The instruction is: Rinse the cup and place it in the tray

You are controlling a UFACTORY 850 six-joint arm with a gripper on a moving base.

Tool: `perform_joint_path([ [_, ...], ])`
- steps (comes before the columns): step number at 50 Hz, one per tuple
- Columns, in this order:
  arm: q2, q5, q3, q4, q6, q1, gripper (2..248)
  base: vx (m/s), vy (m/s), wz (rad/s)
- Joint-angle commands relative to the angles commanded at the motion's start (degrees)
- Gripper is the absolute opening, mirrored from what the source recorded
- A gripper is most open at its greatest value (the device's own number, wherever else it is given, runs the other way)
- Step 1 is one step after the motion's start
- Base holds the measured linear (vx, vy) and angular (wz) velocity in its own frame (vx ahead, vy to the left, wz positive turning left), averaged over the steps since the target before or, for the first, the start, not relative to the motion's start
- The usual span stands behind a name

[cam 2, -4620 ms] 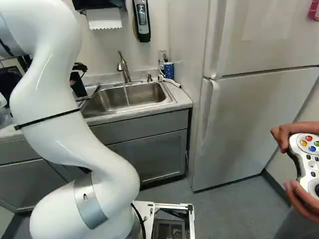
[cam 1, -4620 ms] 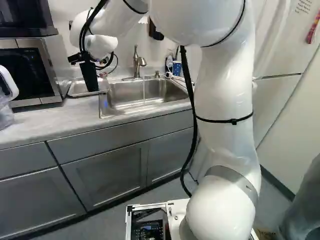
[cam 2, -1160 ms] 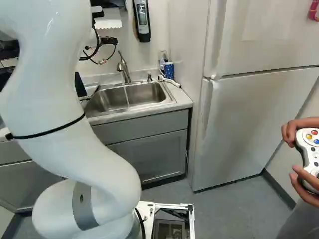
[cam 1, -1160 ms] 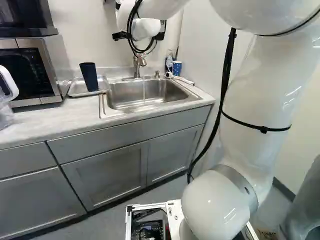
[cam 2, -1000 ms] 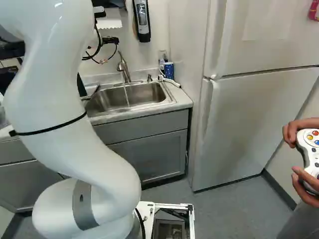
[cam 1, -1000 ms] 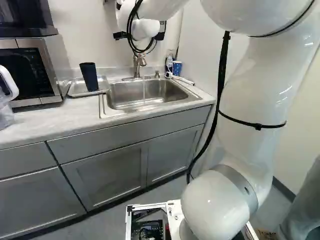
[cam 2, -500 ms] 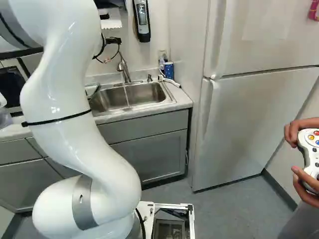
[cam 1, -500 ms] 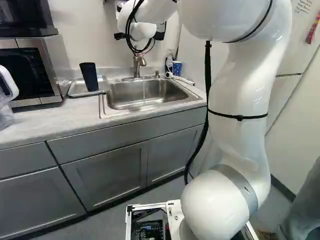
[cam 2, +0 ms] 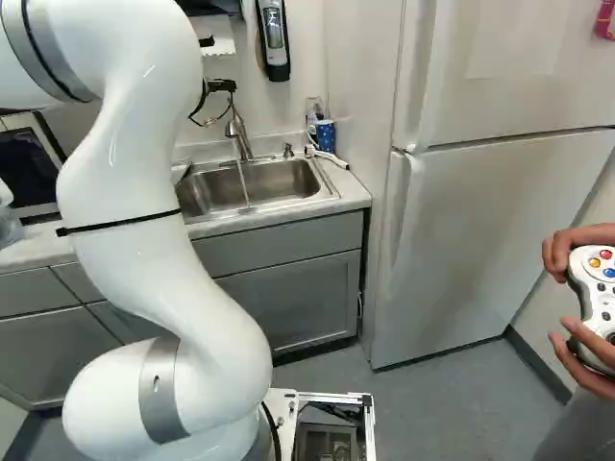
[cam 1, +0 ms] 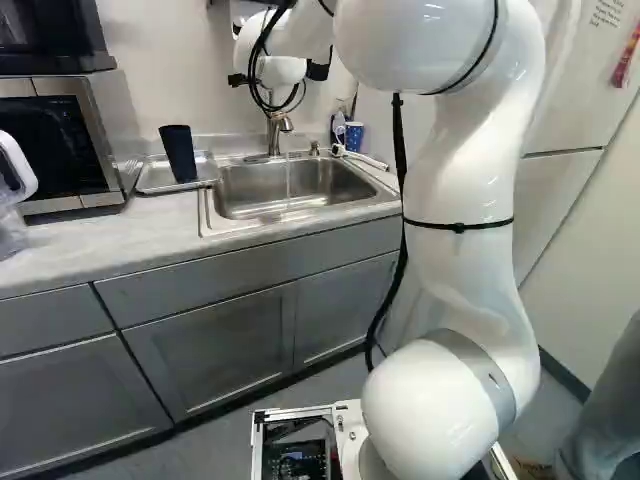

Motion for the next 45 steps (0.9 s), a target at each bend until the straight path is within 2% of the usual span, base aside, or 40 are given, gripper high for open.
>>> perform_joint_path([
  [13, -4.0, 0.0, -4.9, 0.0, 0.0, 0.4, 247, 0.000, 0.000, 0.000],
  [45, -3.1, 0.0, -3.7, 0.0, 0.0, 0.6, 247, 0.000, 0.000, 0.000],
])
